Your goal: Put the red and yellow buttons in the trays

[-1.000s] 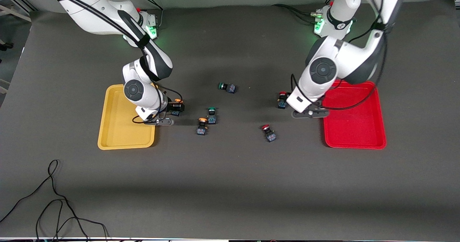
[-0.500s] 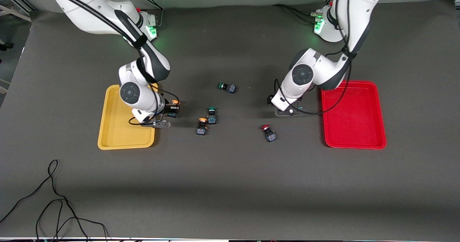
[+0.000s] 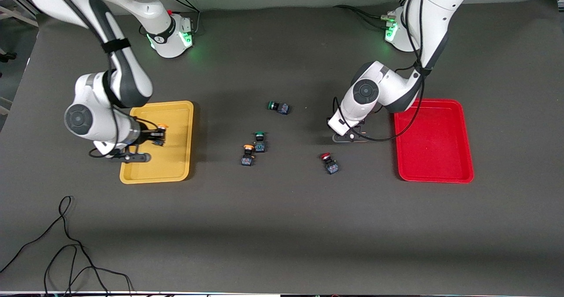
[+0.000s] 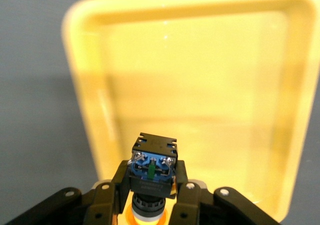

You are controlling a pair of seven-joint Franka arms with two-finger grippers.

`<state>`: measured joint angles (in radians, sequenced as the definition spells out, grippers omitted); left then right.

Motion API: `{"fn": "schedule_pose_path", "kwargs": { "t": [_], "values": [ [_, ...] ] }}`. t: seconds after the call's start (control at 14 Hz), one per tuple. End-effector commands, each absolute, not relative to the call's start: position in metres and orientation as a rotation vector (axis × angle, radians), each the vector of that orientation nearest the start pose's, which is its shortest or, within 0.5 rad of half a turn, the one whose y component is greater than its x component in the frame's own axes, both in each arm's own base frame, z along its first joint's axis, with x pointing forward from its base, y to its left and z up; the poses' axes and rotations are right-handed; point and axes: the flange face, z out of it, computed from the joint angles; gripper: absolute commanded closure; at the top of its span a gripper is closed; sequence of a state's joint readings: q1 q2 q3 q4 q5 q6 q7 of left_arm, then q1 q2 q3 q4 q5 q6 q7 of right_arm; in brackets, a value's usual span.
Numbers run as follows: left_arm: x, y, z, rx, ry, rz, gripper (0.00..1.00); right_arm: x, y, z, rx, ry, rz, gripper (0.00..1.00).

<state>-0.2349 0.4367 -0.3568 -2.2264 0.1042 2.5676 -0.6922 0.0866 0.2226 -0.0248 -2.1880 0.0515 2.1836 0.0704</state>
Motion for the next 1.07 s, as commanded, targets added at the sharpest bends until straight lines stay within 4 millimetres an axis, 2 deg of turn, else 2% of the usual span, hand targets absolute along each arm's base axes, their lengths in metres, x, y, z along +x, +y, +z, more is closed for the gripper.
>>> {"fn": "schedule_pose_path", "kwargs": {
  "t": [0.0, 0.07, 0.14, 0.29, 0.36, 0.5, 0.57, 0.71, 0.86, 1.0],
  "values": [
    [0.477, -0.29, 0.239, -3.097, -0.106, 0.167, 1.0, 0.528, 0.05, 0.262, -3.115, 0.015, 0.331, 0.0],
    [0.496, -0.272, 0.265, -3.057, -0.11, 0.216, 1.0, 0.533, 0.061, 0.268, -3.109, 0.014, 0.315, 0.0],
    [0.513, -0.25, 0.289, -3.023, -0.077, 0.284, 1.0, 0.539, 0.081, 0.277, -3.114, 0.029, 0.281, 0.0],
    [0.541, -0.183, 0.328, -3.007, -0.027, 0.359, 1.0, 0.551, 0.126, 0.297, -3.104, 0.07, 0.211, 0.0],
    [0.549, -0.143, 0.337, -3.013, 0.01, 0.359, 1.0, 0.555, 0.143, 0.305, -3.098, 0.105, 0.203, 0.0],
    [0.561, -0.061, 0.33, -3.006, 0.049, 0.369, 1.0, 0.566, 0.186, 0.319, -3.077, 0.126, 0.179, 0.0],
    [0.561, -0.031, 0.319, -3.001, 0.074, 0.365, 1.0, 0.572, 0.207, 0.326, -3.06, 0.147, 0.153, 0.0],
    [0.549, 0.004, 0.287, -2.953, 0.092, 0.308, 1.0, 0.578, 0.25, 0.318, -3.028, 0.177, 0.156, 0.0],
    [0.529, 0.035, 0.263, -2.942, 0.049, 0.286, 1.0, 0.585, 0.285, 0.296, -2.992, 0.221, 0.156, 0.0],
    [0.504, 0.051, 0.246, -2.954, 0.013, 0.265, 1.0, 0.586, 0.3, 0.266, -3.019, 0.238, 0.107, 0.0]
  ]
}}
